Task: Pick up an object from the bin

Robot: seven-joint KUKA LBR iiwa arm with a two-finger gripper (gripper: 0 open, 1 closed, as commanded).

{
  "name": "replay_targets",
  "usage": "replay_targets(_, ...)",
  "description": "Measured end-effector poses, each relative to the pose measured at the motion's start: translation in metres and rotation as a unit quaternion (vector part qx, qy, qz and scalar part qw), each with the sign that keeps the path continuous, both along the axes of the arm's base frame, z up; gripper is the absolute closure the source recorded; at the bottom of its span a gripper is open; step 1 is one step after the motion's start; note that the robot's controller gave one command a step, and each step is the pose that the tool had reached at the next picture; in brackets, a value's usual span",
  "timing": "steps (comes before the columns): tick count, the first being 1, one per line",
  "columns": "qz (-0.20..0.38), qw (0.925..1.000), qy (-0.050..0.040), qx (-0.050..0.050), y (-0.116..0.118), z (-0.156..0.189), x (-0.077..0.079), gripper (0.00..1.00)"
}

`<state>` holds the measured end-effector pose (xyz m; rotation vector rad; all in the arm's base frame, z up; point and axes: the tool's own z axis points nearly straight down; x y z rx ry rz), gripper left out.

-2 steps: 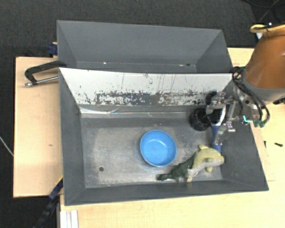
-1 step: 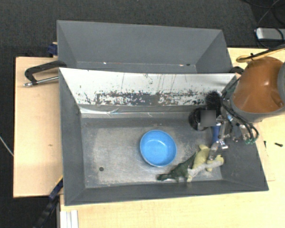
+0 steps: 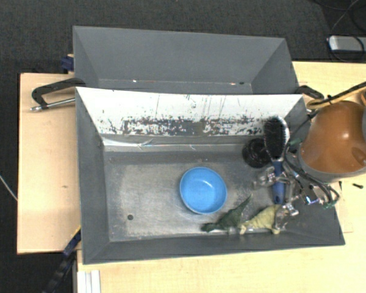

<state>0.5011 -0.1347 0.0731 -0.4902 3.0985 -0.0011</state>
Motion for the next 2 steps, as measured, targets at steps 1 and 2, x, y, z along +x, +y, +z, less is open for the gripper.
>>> replay_targets(1,0.001,1.0000,0.0029,0.000,-0.001,0.000,-0.002,1.00)
replay_targets(2,0.099,0.9950,-0.0048,-0.002,0.002,0.152,0.021,1.00)
